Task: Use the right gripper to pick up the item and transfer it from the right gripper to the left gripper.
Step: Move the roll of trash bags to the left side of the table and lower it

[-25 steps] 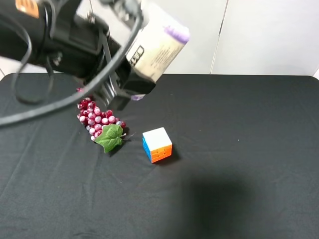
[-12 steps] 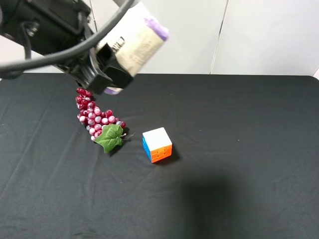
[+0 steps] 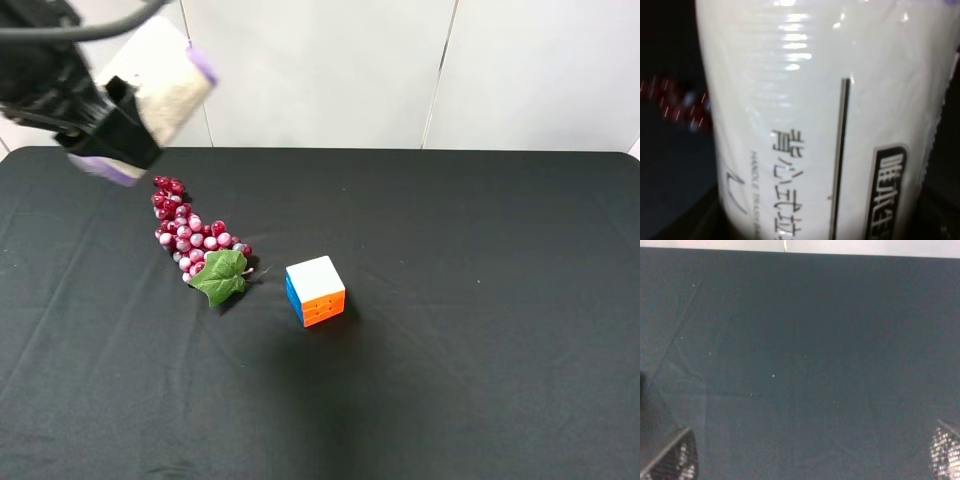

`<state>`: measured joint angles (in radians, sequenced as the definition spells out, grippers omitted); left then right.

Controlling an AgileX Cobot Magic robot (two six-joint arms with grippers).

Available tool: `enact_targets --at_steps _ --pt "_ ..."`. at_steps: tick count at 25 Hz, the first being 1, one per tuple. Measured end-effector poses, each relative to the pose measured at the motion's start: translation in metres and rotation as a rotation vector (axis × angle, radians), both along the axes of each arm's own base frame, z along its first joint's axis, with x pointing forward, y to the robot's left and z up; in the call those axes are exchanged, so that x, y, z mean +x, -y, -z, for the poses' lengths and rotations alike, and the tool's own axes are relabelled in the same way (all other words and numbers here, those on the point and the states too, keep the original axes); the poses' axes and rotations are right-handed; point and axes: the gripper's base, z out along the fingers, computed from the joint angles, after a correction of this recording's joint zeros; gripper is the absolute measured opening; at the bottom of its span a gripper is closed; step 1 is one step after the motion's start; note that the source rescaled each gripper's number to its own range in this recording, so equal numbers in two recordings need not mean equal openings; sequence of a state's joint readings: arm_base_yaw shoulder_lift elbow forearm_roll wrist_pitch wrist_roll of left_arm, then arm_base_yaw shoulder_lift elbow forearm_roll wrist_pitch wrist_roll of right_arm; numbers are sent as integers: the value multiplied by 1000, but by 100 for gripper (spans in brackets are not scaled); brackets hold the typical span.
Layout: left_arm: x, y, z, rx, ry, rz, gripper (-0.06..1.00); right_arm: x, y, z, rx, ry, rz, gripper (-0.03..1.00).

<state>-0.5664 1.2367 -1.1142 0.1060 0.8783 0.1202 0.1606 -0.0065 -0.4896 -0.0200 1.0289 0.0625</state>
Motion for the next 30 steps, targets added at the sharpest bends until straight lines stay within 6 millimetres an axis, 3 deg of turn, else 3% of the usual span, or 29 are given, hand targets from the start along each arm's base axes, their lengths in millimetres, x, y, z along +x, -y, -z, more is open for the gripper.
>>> enact_targets --at_steps 15,20,30 --pt "18 -90 6 52 -160 -405 0 0 0 0 0 0 0 99" --pt "15 -117 22 64 -230 -525 0 0 0 0 1 0 0 99" --pt "7 -125 66 82 -308 -550 0 0 0 0 1 0 -1 99"
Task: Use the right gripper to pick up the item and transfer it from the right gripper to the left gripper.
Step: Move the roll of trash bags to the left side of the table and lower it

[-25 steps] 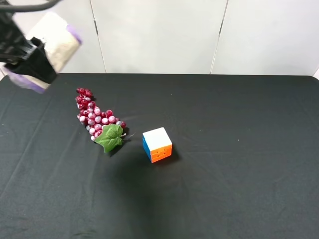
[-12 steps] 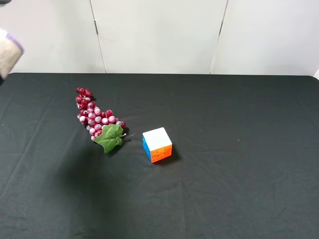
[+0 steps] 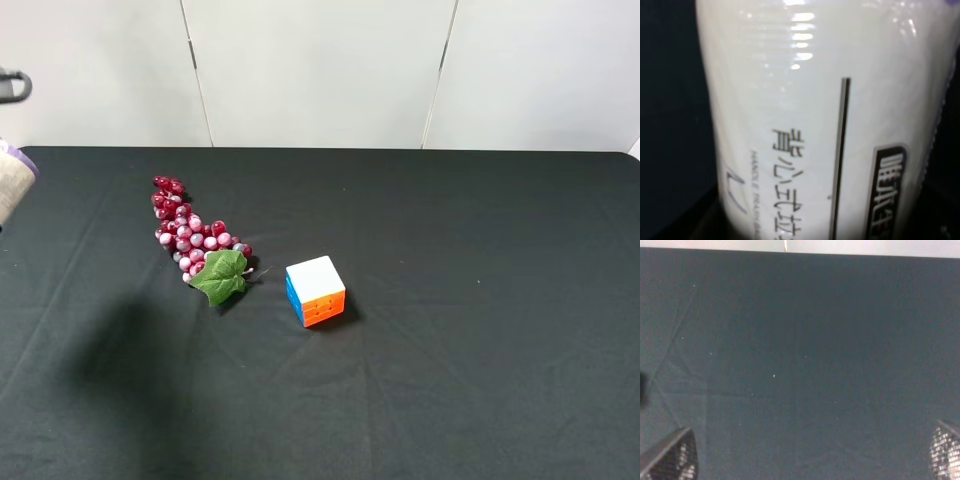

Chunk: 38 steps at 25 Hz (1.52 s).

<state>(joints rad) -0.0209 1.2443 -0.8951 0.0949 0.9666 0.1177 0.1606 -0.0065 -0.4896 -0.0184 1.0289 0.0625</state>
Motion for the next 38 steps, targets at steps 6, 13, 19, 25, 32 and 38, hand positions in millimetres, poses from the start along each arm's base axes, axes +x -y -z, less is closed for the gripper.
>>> enact_targets --at_steps 6,13,19,25,32,38 --pt "18 1 24 -11 -73 -4 0 0 0 0 0 0 0 99" --pt "35 8 48 -82 -107 -37 0 0 0 0 0 0 0 99" --pt "49 18 65 -198 -111 -111 0 0 0 0 0 0 0 99" --pt "61 23 84 -266 -116 -172 0 0 0 0 0 0 0 99" --pt "69 23 96 -273 -92 -221 0 0 0 0 0 0 0 99" --pt "75 22 115 -265 -120 -246 0 0 0 0 0 0 0 99"
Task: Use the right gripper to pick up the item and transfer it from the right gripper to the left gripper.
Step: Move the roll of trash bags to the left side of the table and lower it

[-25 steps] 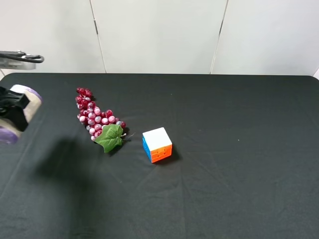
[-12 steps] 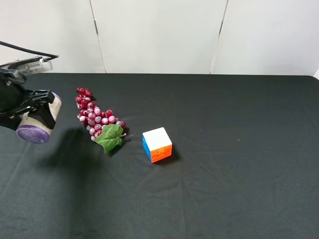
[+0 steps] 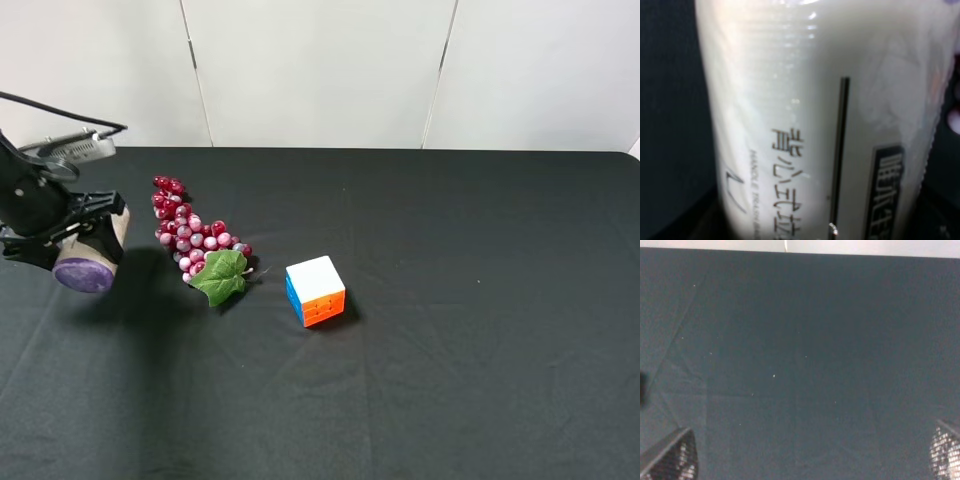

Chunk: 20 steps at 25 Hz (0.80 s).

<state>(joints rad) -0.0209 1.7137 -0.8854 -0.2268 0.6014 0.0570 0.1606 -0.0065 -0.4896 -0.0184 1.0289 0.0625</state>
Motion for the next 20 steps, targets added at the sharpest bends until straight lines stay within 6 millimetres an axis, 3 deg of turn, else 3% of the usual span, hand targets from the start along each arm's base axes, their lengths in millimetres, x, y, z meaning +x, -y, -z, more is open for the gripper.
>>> enact_targets --at_steps 5,20 --pt "6 0 13 -6 3 -26 0 0 0 0 0 0 0 99" --pt "12 0 15 -10 61 -60 0 0 0 0 0 0 0 99"
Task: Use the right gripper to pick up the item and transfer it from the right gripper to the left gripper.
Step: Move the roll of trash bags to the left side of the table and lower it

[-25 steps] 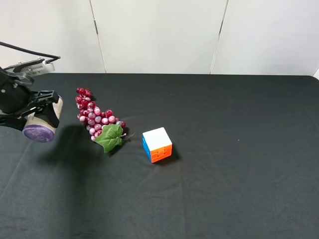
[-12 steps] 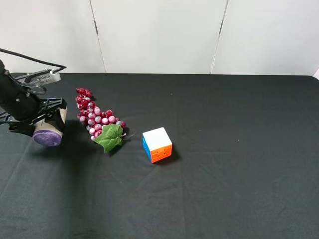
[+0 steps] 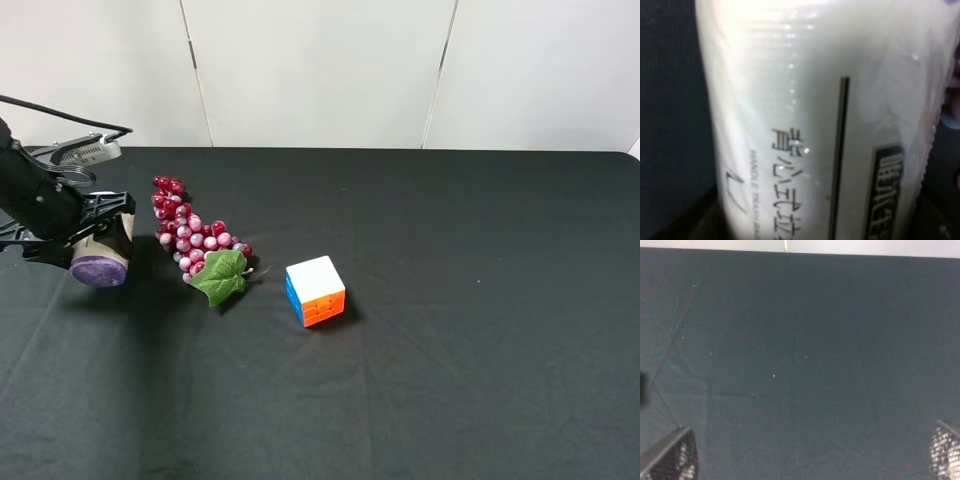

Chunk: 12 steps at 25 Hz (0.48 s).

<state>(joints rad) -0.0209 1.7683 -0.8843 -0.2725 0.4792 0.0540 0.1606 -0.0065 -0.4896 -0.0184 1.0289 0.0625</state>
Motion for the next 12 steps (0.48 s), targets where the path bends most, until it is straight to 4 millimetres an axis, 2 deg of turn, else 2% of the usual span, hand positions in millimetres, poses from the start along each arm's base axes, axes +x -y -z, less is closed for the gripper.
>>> enact_targets --at_steps 5,6,8,9,10,12 --pt "0 0 0 0 2 -1 2 0 0 0 0 0 0 99" --pt "0 0 0 1 5 -2 12 0 0 0 0 0 0 99" --pt "1 0 0 3 14 -4 59 0 0 0 0 0 0 99" --pt "1 0 0 3 15 -4 72 0 0 0 0 1 0 99" --pt "1 0 0 3 15 -4 83 0 0 0 0 1 0 99" --pt "2 0 0 3 17 -6 93 0 0 0 0 1 0 99"
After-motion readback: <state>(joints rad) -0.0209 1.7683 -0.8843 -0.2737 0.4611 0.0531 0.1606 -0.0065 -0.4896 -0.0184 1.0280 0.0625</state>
